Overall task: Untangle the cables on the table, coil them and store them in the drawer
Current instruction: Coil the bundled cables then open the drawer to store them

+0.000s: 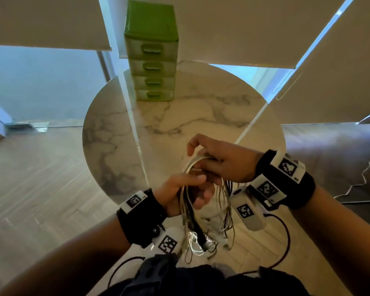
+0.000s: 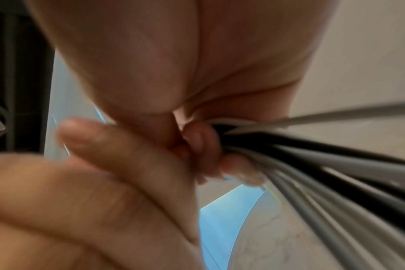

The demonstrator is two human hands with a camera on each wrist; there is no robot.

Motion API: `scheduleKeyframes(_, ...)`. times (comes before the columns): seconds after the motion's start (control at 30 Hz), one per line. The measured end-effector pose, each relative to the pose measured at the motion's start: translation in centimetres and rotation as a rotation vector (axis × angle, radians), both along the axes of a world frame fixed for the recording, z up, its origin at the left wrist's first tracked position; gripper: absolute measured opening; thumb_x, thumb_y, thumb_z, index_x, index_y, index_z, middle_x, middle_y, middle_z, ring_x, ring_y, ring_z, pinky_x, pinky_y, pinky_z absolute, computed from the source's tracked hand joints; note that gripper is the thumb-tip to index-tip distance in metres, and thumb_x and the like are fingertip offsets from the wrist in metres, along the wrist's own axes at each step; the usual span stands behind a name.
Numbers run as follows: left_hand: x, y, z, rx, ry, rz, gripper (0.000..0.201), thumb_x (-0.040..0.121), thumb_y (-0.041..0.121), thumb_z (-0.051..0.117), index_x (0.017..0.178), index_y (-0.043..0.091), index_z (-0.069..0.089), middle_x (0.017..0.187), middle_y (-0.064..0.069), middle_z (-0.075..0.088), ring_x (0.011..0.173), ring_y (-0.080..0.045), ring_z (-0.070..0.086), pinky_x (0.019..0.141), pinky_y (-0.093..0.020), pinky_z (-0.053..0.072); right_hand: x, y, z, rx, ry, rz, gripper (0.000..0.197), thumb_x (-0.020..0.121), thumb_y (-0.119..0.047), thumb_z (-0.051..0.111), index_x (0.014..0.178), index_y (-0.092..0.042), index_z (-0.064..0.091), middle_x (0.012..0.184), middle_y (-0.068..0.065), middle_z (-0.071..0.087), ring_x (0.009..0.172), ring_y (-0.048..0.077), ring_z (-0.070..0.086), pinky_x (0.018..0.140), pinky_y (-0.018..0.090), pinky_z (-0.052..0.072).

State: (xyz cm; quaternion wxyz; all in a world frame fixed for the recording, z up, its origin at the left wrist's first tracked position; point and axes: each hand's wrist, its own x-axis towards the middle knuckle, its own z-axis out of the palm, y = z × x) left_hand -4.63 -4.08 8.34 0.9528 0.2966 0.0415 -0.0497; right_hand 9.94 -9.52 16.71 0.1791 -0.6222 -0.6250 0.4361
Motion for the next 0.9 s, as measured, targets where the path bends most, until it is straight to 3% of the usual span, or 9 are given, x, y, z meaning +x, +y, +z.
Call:
scheduleKeyframes(0.1,0.4,0.9,0.2,-0.184,-0.011,0.068,0.027,0.071,0.024,0.079,0.092,0.009,0.072,0.058,0.004,0.06,0.039,-0.001,0.051,0.039,-0.009,0.041,0.7,1.4,-0.3,0.043,0.045,-0.065,0.014,0.096,-0.008,0.042,0.104,-0.019,0.039,0.059,-0.002,0.052,0.053,0.006,0.048,0.057,0.018,0.041)
scheduleKeyframes(0.23,0.4,2.1,1.2,-0.067,-0.076,-0.076,0.019,0.086,0.021,0.064,0.102,0.011,0.067,0.052,0.008,0.056,0.028,0.002,0.035,0.035,-0.009,0.026,1.7,3.2,-0.6,0.03,0.141,-0.072,0.019,0.091,-0.008,0.052,0.1,-0.024,0.045,0.073,0.021,0.054,0.06,0.015,0.046,0.055,0.026,0.041)
scheduleKeyframes(0.43,1.0,4.0,2.1,-0.041,-0.211,0.058,0.03,0.093,0.022,0.052,0.12,0.01,0.061,0.071,0.001,0.067,0.061,-0.006,0.057,0.061,-0.017,0.048,2.4,6.4,-0.8,0.175,0.3,-0.151,0.012,0.088,-0.008,0.055,0.093,-0.019,0.051,0.068,0.007,0.053,0.055,0.008,0.048,0.051,0.017,0.04)
scheduleKeyframes(0.5,1.6,4.0,2.0,0.012,-0.174,0.086,0.031,0.091,0.029,0.056,0.115,0.013,0.065,0.051,0.008,0.058,0.046,-0.005,0.048,0.053,-0.016,0.044,3.0,7.3,-1.1,0.182,0.273,-0.122,0.014,0.089,-0.008,0.055,0.091,-0.021,0.052,0.065,0.0,0.052,0.053,0.004,0.046,0.05,0.016,0.04)
scheduleKeyframes(0.6,2.7,4.7,2.3,-0.123,-0.219,0.06,0.03,0.097,0.023,0.046,0.12,0.009,0.059,0.041,0.006,0.038,0.036,-0.007,0.029,0.041,-0.017,0.028,3.9,8.0,-1.6,0.186,0.344,-0.118,0.008,0.086,-0.014,0.055,0.09,-0.02,0.053,0.073,0.007,0.055,0.063,0.016,0.049,0.057,0.021,0.042)
scheduleKeyframes(0.7,4.3,5.5,3.6,-0.228,-0.208,0.139,0.03,0.097,0.013,0.044,0.126,0.008,0.054,0.052,-0.002,0.039,0.035,-0.006,0.029,0.037,-0.018,0.026,4.7,8.3,-3.4,0.142,0.539,-0.214,0.011,0.079,-0.014,0.053,0.088,-0.02,0.057,0.078,0.003,0.057,0.073,0.023,0.049,0.063,0.026,0.041)
scheduleKeyframes(0.77,5.4,5.7,3.9,-0.27,-0.186,0.232,0.03,0.092,0.005,0.053,0.121,0.007,0.057,0.06,-0.003,0.044,0.035,-0.006,0.035,0.035,-0.015,0.031,5.1,8.4,-5.0,0.099,0.55,-0.204,0.017,0.077,-0.017,0.056,0.076,-0.032,0.064,0.066,-0.013,0.062,0.065,0.004,0.056,0.062,0.018,0.043)
scheduleKeyframes(0.83,6.3,5.8,4.0,-0.409,-0.215,0.313,0.046,0.091,-0.008,0.042,0.135,0.004,0.045,0.102,-0.016,0.063,0.052,-0.014,0.057,0.044,-0.017,0.044,5.6,8.3,-6.5,0.057,0.451,-0.205,0.033,0.087,-0.006,0.052,0.075,-0.037,0.058,0.055,-0.024,0.061,0.055,-0.011,0.055,0.06,0.009,0.043)
scheduleKeyframes(0.9,6.8,5.7,3.9,-0.463,-0.225,0.393,0.056,0.09,-0.014,0.032,0.143,0.004,0.034,0.133,-0.023,0.051,0.08,-0.028,0.067,0.056,-0.023,0.055,5.9,7.9,-7.9,0.018,0.428,-0.173,0.037,0.091,0.002,0.048,0.074,-0.031,0.05,0.053,-0.017,0.06,0.049,-0.011,0.053,0.052,0.005,0.042)
